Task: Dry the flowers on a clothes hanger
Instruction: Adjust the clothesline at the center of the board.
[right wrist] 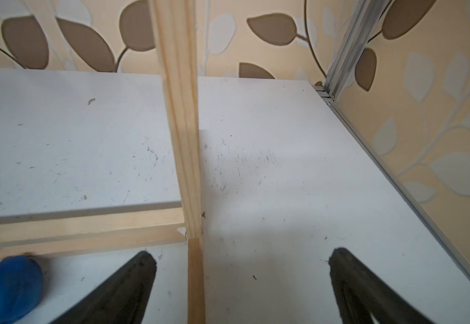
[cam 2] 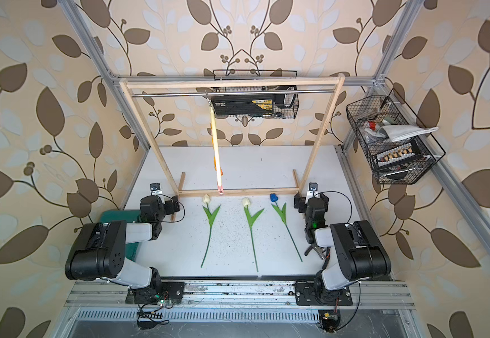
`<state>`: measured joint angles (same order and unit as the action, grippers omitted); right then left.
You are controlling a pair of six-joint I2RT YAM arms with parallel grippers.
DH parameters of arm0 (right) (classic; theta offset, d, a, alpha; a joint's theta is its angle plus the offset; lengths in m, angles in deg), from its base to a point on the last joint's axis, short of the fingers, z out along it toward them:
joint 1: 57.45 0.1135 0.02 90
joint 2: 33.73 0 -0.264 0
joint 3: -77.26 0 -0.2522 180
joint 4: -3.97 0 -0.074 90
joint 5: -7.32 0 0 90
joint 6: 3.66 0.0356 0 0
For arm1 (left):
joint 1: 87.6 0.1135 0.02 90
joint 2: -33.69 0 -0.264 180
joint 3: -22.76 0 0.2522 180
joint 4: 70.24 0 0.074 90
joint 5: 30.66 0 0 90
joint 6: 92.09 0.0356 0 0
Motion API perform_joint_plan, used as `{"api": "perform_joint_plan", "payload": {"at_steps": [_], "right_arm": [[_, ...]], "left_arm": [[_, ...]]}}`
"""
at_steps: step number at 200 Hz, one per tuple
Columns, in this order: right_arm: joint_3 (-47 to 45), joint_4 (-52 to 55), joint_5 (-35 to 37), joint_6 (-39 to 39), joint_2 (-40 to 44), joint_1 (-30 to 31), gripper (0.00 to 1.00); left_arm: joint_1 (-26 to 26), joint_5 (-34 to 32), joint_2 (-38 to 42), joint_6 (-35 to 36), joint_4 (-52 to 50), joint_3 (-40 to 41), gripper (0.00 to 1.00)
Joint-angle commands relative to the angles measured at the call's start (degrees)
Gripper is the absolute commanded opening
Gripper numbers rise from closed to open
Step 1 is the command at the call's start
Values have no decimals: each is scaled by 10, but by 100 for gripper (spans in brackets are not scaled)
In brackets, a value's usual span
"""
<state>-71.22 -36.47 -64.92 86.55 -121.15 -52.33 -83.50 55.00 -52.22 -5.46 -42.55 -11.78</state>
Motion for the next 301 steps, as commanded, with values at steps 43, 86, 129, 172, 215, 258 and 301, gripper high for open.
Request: {"api": "perform_joint_plan", "payload": {"at_steps": [43,86,129,172,215,258,301], "right_arm": [[13,-4,-2,5,-2,-2,99],[11,-4,-2,5,-2,-2,99],[11,-5,-3,5,-2,-2,99],[11,-5,-4,5,-1,-2,99],[11,-4,-4,6,-2,-3,99],[-44,-74,81,-27,65,47,99],[54,314,128,-6,335,197,99]], "left_arm": [[1,9,3,-7,7,-15,99],[1,9,4,-8,7,-14,99],[1,9,4,-7,7,-14,99],[2,10,3,-8,8,-14,99],[2,9,5,-7,9,-13,99],[1,49,88,-59,-287,-156,99],[-146,6,178,-13,-348,-176,99]]}}
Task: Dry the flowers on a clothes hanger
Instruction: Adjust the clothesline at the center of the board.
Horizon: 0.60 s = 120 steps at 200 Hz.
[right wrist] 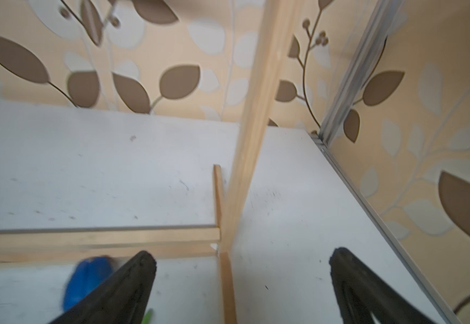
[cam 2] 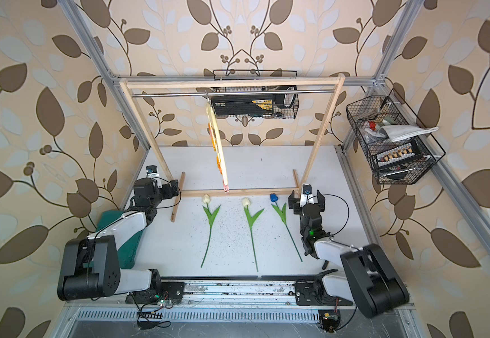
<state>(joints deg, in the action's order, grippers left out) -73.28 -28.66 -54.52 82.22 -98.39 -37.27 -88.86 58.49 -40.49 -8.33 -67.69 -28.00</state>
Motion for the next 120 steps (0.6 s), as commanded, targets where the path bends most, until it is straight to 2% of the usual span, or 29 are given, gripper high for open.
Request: {"api": "perform_joint_plan", "payload": {"at_steps": [1,10,24,34,44,53,71,79,101,120], "right_arm": [[79,244,14,46,112,48,99],[120,367,-20,117,143,50,99],[163,484,-51,178,160,49,99],[171,543,-18,246,157,49,99],[170,602,20,340,150,48,99],[159,585,-21,327,143,40,99],[149,553,-81,312,126,32,99],[153,553,-88,308,122,32,99],[161,579,-68,329,130,31,99],[154,596,-66,370,152,19,99]], "left_arm": [[-98,-30,64,14,-99,-14,99],[-135,-23,96,-16,-106,-8,99],[-167,47,130,-81,-101,5,99],[-179,79,143,-123,-100,11,99],[-189,73,151,-135,-103,15,99],[-190,44,158,-140,-117,14,99],[-190,-110,168,-206,-173,10,99],[-190,-149,169,-228,-206,2,99],[-190,-123,182,-217,-248,-12,99],[-190,-140,222,-269,-312,-18,99]]}}
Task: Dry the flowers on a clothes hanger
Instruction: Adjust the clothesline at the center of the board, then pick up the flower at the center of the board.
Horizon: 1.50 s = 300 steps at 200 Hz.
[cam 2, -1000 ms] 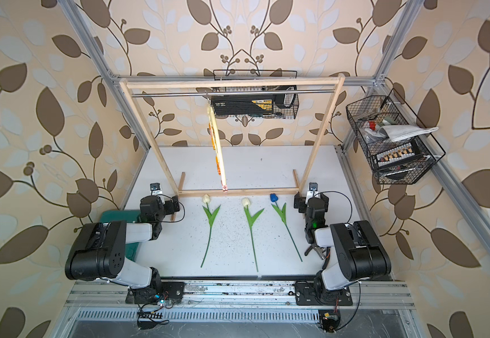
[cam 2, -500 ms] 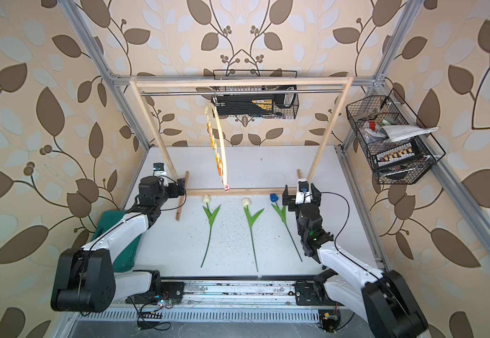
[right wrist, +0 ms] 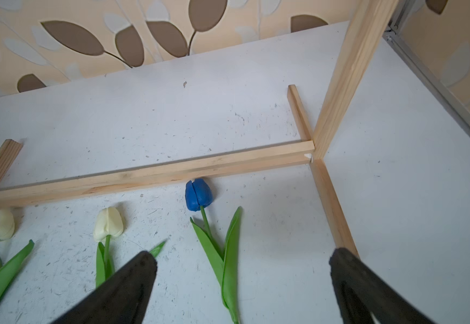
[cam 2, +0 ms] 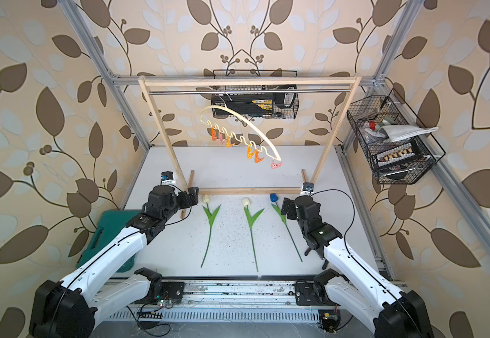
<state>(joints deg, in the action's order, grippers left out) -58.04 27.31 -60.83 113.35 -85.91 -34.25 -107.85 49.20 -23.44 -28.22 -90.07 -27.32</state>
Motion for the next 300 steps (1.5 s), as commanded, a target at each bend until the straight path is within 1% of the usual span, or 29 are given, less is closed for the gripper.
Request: {"api": "perform_joint_plan", "payload": {"at_steps": [1,16,29,36,43,51,57,61,70,86,97,112,122,128,144,151,160,182,200,219,227,240,266,283,300], "right_arm": [[1,37,-4,61,28,-11,99],[-3,72,-23,108,55,-25,99],[10,121,-90,118,63,-43,99],[21,155,-111,122,56,-46,99],[33,188,-133,122,45,-44,97],[41,223,-149,120,29,-43,94],[45,245,-156,116,20,-41,89],[44,254,-158,114,14,-38,87],[42,274,-160,111,5,-30,83],[41,299,-169,110,-10,-17,73],[46,309,-165,111,-24,-2,67],[54,312,-138,109,-51,20,57],[59,309,-126,106,-75,26,53],[63,307,-122,105,-92,26,52],[67,279,-133,93,-137,26,52],[71,270,-136,86,-160,26,52],[75,263,-136,80,-188,26,52],[77,240,-126,71,-241,24,51],[88,244,-127,69,-261,25,46],[84,241,-127,70,-260,25,35],[84,241,-129,72,-260,25,30],[84,244,-132,74,-264,27,26],[84,249,-131,84,-270,40,27],[84,249,-125,96,-274,56,27],[83,248,-118,110,-279,75,27]], "left_arm": [[0,-50,54,-74,-90,-24,99],[0,-86,95,-122,-156,-28,99],[1,-96,128,-137,-186,-25,99],[1,-100,145,-155,-202,-21,99],[1,-111,160,-191,-229,-17,99],[1,-134,174,-252,-272,-13,99],[1,-146,183,-291,-296,-8,99],[1,-147,188,-299,-297,-2,99],[1,-129,197,-286,-286,6,99],[1,-70,199,-254,-267,7,99],[1,-37,192,-258,-272,0,99],[1,-12,187,-256,-274,-1,99],[1,4,189,-262,-284,0,99],[1,19,190,-263,-288,0,99],[0,87,199,-263,-284,5,99],[0,118,208,-260,-271,13,99],[0,159,227,-240,-246,26,99],[0,212,275,-208,-229,42,97],[-1,260,279,-203,-223,46,95],[-2,321,259,-209,-190,57,91],[-7,332,253,-211,-181,58,88],[-20,326,253,-209,-178,55,86],[-39,297,284,-200,-197,45,84],[-41,297,303,-201,-198,47,81],[-42,304,306,-204,-191,53,78]]}}
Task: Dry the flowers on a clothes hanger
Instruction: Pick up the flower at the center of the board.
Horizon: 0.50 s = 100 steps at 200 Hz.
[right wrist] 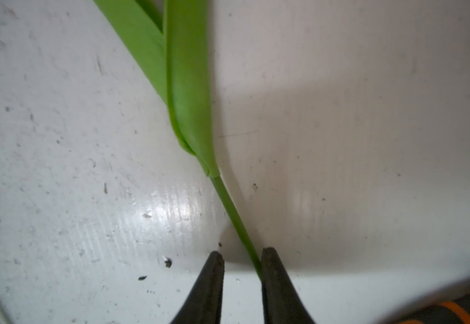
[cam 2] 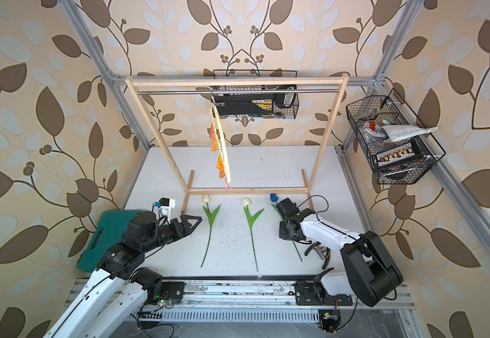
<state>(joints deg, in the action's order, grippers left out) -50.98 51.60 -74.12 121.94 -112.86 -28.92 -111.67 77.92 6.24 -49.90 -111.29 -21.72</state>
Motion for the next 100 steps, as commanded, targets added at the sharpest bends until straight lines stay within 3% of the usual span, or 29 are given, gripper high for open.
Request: {"api": "perform_joint_plan", "payload": {"at_steps": [1,75,100], "right_arm": [[13,6,15,25,-10,23,27],[9,-7,32,69,-32,69,25],[9,-7,49,90,-38,89,9]], "left_arm": [[-4,17,9,12,21,-3,78],[-31,11,-15,7,55,-5,75],[-57,-7,-18,-19,102,23,74]]}}
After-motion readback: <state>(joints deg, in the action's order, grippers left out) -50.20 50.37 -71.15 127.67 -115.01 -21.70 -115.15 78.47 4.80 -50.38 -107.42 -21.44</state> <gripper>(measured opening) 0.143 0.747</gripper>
